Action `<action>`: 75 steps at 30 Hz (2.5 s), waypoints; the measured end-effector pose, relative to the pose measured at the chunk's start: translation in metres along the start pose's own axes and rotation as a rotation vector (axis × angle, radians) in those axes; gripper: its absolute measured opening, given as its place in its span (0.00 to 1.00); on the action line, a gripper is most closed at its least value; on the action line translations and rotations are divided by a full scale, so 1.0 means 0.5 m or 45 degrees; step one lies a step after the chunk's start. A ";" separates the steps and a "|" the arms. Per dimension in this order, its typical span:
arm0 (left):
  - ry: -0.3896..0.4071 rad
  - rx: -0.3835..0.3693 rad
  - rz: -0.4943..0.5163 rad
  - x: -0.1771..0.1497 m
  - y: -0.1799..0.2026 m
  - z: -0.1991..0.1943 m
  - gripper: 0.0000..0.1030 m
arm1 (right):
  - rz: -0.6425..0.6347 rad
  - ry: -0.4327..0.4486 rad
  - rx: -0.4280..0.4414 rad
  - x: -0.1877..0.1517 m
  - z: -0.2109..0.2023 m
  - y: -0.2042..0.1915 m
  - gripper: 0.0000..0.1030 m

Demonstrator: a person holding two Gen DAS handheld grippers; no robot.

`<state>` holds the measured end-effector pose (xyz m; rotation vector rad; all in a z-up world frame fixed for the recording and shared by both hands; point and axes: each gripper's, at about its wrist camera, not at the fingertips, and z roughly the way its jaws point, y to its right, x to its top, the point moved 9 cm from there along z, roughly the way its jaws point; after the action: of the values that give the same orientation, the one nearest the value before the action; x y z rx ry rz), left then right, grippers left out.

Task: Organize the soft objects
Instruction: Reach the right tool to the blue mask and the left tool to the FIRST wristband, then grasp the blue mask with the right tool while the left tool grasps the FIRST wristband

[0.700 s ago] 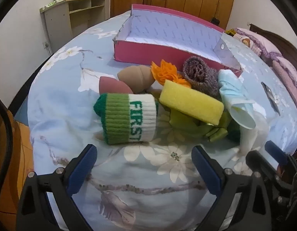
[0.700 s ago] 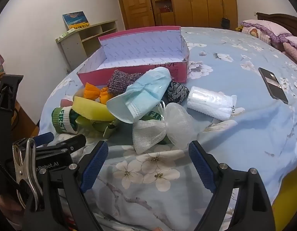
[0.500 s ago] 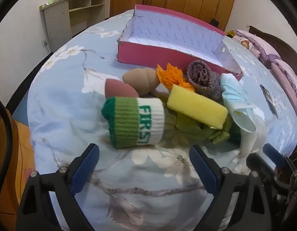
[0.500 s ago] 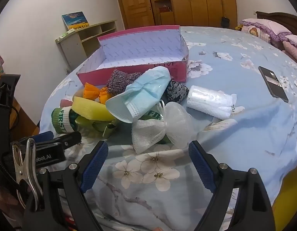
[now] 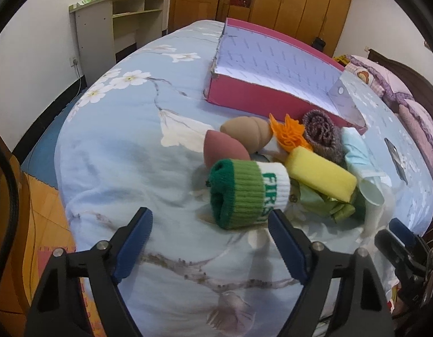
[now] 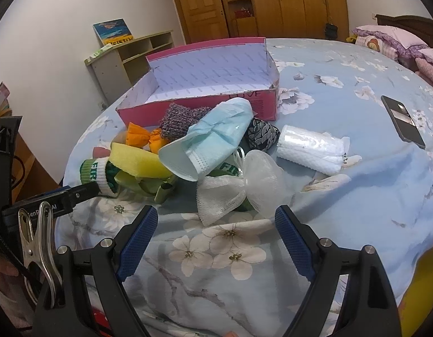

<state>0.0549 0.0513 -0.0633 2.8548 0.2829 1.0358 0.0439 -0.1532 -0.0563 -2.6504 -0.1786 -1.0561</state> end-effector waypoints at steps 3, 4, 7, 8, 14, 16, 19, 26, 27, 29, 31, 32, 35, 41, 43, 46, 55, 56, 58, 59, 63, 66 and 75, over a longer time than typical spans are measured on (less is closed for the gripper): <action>0.032 -0.066 -0.004 0.004 0.014 -0.003 0.78 | -0.011 0.002 0.008 0.008 -0.004 -0.003 0.86; 0.036 -0.082 0.007 0.004 0.022 -0.005 0.77 | -0.012 0.006 0.007 0.012 -0.006 -0.003 0.86; -0.023 -0.113 0.017 0.000 0.039 0.002 0.74 | -0.016 0.011 0.013 0.029 -0.011 -0.001 0.86; -0.028 -0.116 0.023 0.000 0.044 0.004 0.74 | -0.019 0.011 0.014 0.033 -0.010 -0.001 0.86; -0.056 -0.110 0.035 0.001 0.047 0.016 0.73 | -0.037 0.000 0.042 0.059 0.002 -0.012 0.71; -0.080 -0.122 0.025 -0.002 0.046 0.020 0.68 | -0.023 -0.010 0.055 0.065 0.009 -0.015 0.66; -0.098 -0.128 0.011 -0.003 0.042 0.023 0.68 | -0.012 -0.025 0.073 0.075 0.017 -0.019 0.64; -0.085 -0.105 0.027 0.000 0.042 0.031 0.68 | -0.017 -0.024 0.050 0.102 0.051 -0.025 0.57; -0.081 -0.105 0.029 0.000 0.042 0.031 0.68 | -0.010 -0.030 0.045 0.102 0.059 -0.022 0.54; -0.069 -0.123 0.022 0.000 0.042 0.028 0.61 | 0.015 -0.035 0.026 0.103 0.072 -0.014 0.51; -0.075 -0.153 0.012 0.000 0.043 0.027 0.53 | 0.018 -0.030 0.012 0.104 0.077 -0.009 0.41; -0.073 -0.159 0.008 0.001 0.042 0.026 0.50 | 0.014 -0.028 0.003 0.104 0.078 -0.007 0.41; -0.068 -0.172 0.011 0.000 0.044 0.022 0.41 | -0.003 -0.024 -0.006 0.105 0.080 -0.008 0.35; -0.050 -0.196 0.011 0.002 0.045 0.002 0.34 | -0.021 -0.005 -0.006 0.104 0.077 -0.012 0.13; -0.041 -0.203 0.012 0.003 0.045 -0.007 0.33 | -0.024 0.017 0.001 0.105 0.065 -0.013 0.11; -0.007 -0.197 0.011 0.011 0.046 -0.027 0.33 | -0.030 0.059 0.022 0.112 0.041 -0.019 0.11; 0.051 -0.214 0.024 0.029 0.055 -0.075 0.33 | -0.073 0.145 0.064 0.131 -0.009 -0.038 0.10; 0.057 -0.216 0.031 0.032 0.058 -0.080 0.33 | -0.079 0.148 0.067 0.132 -0.012 -0.040 0.10; 0.084 -0.205 0.055 0.041 0.065 -0.093 0.33 | -0.096 0.157 0.065 0.136 -0.018 -0.042 0.10; 0.101 -0.204 0.064 0.048 0.068 -0.099 0.33 | -0.102 0.161 0.065 0.138 -0.021 -0.042 0.11; 0.143 -0.197 0.111 0.073 0.086 -0.121 0.33 | -0.129 0.168 0.071 0.145 -0.031 -0.045 0.11; 0.161 -0.216 0.124 0.102 0.098 -0.132 0.33 | -0.163 0.167 0.075 0.154 -0.038 -0.049 0.11; 0.130 -0.268 0.112 0.186 0.123 -0.095 0.33 | -0.226 0.169 0.062 0.202 -0.031 -0.047 0.10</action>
<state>0.1033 0.0111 0.0404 2.6522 0.0512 1.1541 0.1021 -0.1344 0.0291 -2.5474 -0.4123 -1.2618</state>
